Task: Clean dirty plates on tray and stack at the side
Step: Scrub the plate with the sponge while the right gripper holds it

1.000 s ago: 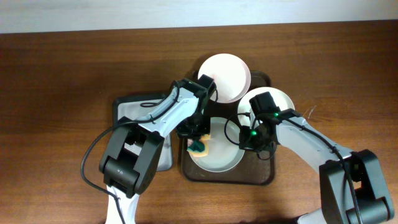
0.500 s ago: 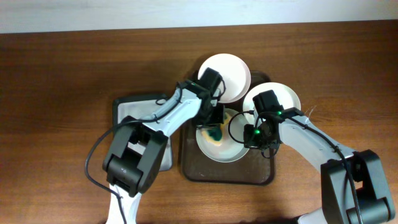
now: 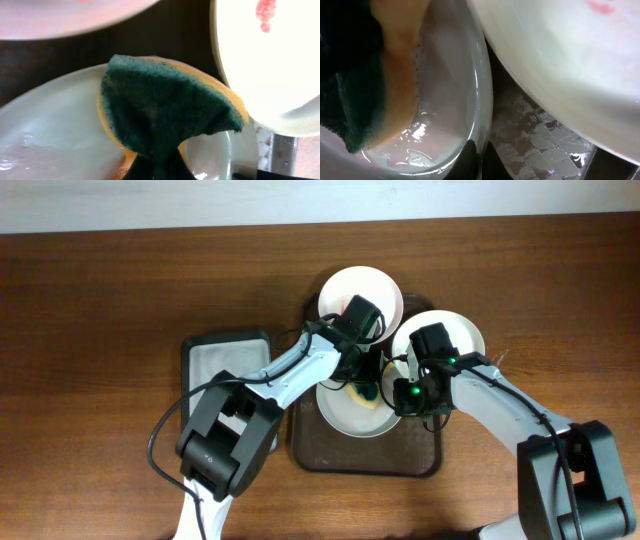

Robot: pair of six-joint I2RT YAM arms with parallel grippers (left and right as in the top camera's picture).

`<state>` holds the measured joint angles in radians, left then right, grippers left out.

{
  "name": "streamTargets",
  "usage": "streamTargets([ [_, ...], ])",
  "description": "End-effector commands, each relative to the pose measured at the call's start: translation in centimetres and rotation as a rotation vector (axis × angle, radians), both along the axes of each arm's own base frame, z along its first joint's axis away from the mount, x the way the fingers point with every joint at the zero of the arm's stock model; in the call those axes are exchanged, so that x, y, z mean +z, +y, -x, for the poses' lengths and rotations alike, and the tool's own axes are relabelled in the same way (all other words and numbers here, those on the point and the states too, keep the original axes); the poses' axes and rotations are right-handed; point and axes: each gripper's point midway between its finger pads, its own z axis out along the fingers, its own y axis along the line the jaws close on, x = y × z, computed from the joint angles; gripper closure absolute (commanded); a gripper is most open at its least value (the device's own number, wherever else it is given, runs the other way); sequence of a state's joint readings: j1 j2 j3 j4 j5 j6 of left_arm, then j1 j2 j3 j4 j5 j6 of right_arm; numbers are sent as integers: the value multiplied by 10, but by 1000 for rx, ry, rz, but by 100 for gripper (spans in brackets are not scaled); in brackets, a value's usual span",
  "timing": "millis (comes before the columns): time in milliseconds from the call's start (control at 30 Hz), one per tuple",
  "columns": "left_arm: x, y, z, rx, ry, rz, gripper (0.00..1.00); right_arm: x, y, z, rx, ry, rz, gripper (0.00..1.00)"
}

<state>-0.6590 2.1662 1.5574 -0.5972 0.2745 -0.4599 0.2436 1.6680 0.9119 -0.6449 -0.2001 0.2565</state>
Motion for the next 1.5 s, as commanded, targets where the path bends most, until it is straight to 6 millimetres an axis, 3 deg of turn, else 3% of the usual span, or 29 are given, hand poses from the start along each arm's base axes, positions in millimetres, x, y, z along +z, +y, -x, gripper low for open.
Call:
streamTargets([
  [0, -18, 48, -36, 63, -107, -175, 100, 2, 18, 14, 101, 32, -63, 96],
  [233, -14, 119, -40, 154, -73, -439, 100, 2, 17, 16, 101, 40, -61, 96],
  [500, 8, 142, -12, 121, 53, -565, 100, 2, 17, 15, 69, 44, -62, 96],
  [600, 7, 135, -2, 106, 105, -524, 100, 3, 19, 7, 89, 6, -72, 96],
  [800, 7, 117, 18, 69, 193, -447, 100, 23, 46, -13, 109, -64, -223, 63],
  [933, 6, 100, 18, 41, 151, -426, 100, 16, 46, -19, 104, -75, -207, 55],
  [967, 6, 96, 18, 33, 144, -423, 100, 10, 38, -22, 72, -73, -157, 52],
  [1033, 6, 92, 20, 24, 140, -423, 100, -1, 19, -26, -23, -66, -52, 55],
  [1100, 6, 91, 21, 21, 141, -423, 100, -6, 18, -28, -26, -62, -44, 79],
  [1233, 7, 86, 15, 25, 118, -402, 98, -18, 18, -25, -73, -20, -43, 96],
  [1300, 7, 76, 10, 23, 104, -349, 93, -19, 17, -24, -98, -9, -43, 96],
  [1467, 15, 22, 8, -31, 111, -81, 82, -19, 11, -11, -138, 49, -15, 96],
])
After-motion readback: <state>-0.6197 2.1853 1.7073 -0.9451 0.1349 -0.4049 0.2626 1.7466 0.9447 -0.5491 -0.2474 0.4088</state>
